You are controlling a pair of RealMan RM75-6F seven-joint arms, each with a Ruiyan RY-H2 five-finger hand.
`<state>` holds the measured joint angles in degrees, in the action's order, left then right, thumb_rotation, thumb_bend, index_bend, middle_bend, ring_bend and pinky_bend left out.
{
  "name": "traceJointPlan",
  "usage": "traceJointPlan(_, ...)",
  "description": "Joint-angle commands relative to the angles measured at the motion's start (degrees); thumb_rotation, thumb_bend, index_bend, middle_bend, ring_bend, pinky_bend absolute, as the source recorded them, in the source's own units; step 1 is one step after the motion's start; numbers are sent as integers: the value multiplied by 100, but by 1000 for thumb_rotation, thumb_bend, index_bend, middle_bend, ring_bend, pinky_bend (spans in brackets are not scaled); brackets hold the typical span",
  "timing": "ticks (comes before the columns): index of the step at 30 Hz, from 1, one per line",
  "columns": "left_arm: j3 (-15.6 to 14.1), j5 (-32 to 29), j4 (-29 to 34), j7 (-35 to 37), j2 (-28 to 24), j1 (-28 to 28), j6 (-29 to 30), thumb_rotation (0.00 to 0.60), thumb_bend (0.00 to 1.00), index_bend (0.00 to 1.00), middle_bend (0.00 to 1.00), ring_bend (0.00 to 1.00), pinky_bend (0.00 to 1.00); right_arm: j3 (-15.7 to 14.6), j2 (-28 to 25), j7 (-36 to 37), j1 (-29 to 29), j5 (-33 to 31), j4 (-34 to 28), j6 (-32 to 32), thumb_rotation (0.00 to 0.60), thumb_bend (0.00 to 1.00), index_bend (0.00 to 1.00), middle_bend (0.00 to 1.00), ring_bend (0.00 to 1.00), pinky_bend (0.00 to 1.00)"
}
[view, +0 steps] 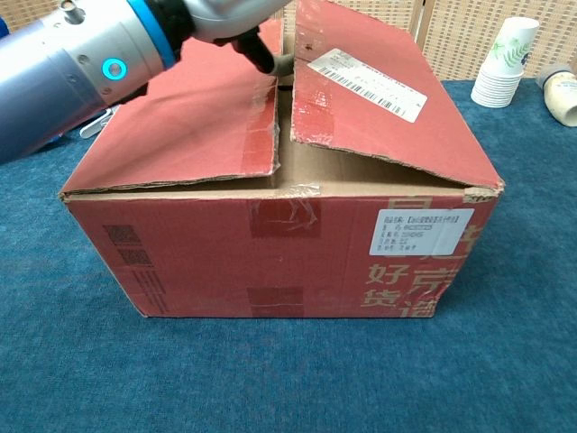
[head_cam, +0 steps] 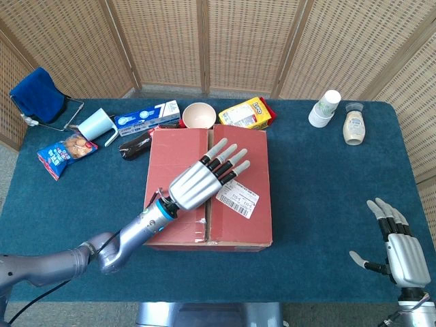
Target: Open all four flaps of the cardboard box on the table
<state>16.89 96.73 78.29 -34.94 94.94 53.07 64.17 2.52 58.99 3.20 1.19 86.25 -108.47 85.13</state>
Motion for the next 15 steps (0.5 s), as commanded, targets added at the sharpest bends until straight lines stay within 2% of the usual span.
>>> traceJointPlan(1, 26, 14, -74, -55, 117, 78, 110, 600, 133, 0, 0, 0, 10, -7, -19, 49, -2, 21, 5, 4, 600, 157, 42, 0, 0, 0)
traceJointPlan(8, 226, -37, 34, -149, 232, 294, 256, 600, 133, 0, 0, 0, 20, -19, -72, 234, -4, 42, 6, 1, 600, 156, 43, 0, 0, 0)
traceJointPlan(15, 470, -333, 183, -512, 305, 620, 7, 600, 134, 0, 0, 0, 22, -20, -123, 380, 17, 39, 7, -42, 600, 156, 46, 0, 0, 0)
